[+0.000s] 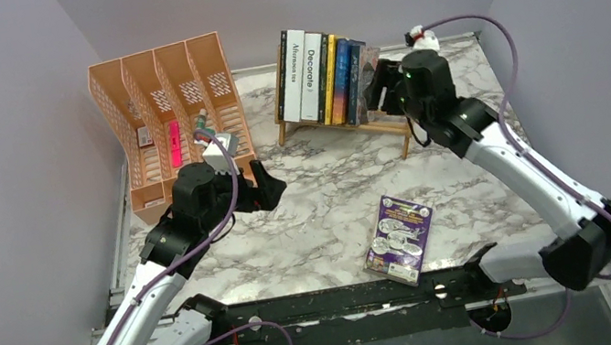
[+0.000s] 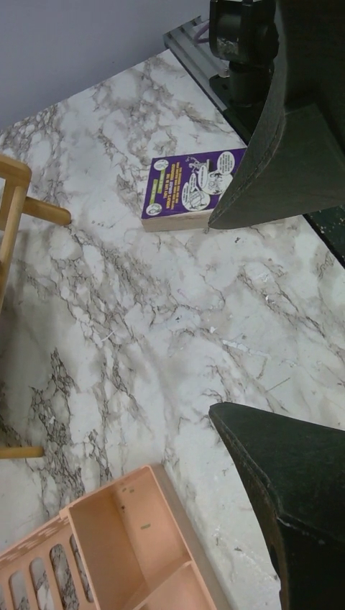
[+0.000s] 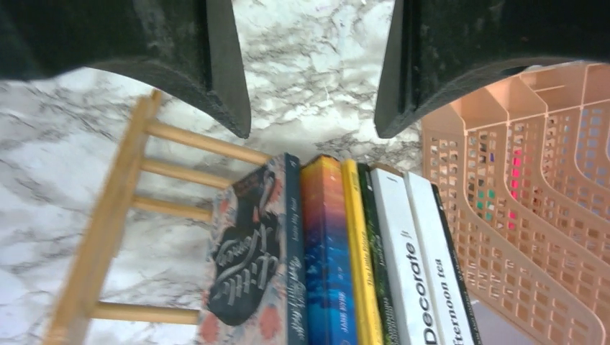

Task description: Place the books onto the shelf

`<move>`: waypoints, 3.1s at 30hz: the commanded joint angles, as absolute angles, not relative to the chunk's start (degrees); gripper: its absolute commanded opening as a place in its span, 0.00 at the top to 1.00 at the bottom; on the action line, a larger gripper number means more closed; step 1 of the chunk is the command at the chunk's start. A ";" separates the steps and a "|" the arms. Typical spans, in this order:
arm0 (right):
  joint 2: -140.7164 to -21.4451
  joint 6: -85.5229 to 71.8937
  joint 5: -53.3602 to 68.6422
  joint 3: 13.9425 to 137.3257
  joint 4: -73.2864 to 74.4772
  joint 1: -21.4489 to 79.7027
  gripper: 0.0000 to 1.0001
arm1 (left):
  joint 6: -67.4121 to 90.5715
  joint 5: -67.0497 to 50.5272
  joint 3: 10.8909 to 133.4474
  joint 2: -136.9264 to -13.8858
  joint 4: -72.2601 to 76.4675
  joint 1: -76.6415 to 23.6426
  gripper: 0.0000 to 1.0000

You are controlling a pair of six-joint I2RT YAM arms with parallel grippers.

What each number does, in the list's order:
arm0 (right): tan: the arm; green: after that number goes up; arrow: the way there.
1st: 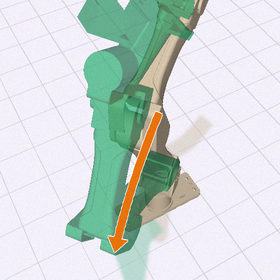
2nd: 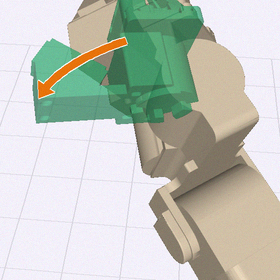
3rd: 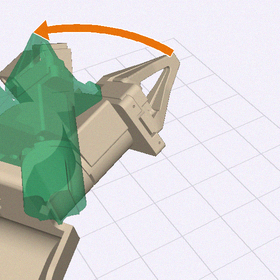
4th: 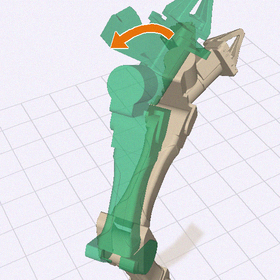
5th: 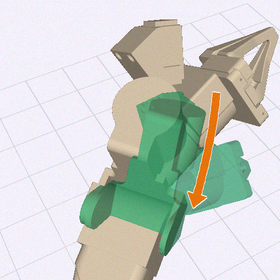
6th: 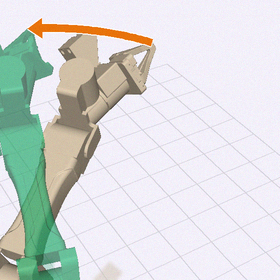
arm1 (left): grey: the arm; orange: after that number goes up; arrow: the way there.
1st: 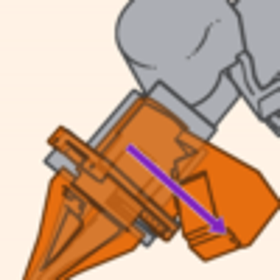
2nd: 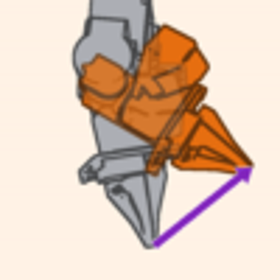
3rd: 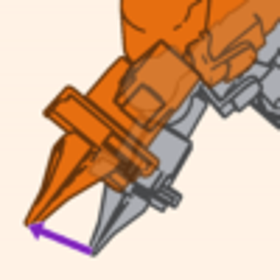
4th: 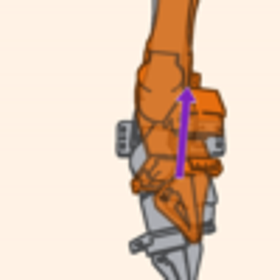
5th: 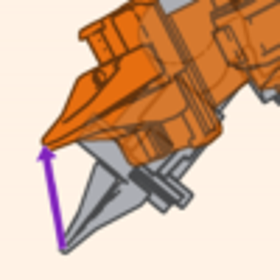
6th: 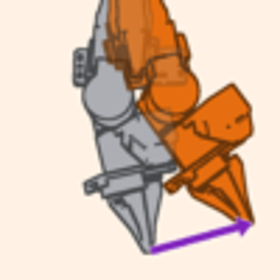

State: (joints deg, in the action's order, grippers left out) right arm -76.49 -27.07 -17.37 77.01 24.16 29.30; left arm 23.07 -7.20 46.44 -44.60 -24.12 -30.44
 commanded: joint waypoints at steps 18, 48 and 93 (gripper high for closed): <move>-61.21 -57.13 -34.74 46.75 46.40 29.36 0.16 | 39.25 -14.61 35.91 -59.53 2.22 -45.43 0.05; -57.46 -69.84 8.89 15.64 18.22 29.36 0.30 | 50.07 -13.41 46.28 -97.07 8.86 -56.34 0.31; -67.29 -58.52 21.27 16.78 -2.02 29.36 0.31 | 50.02 -15.37 45.29 -82.68 5.00 -51.42 1.00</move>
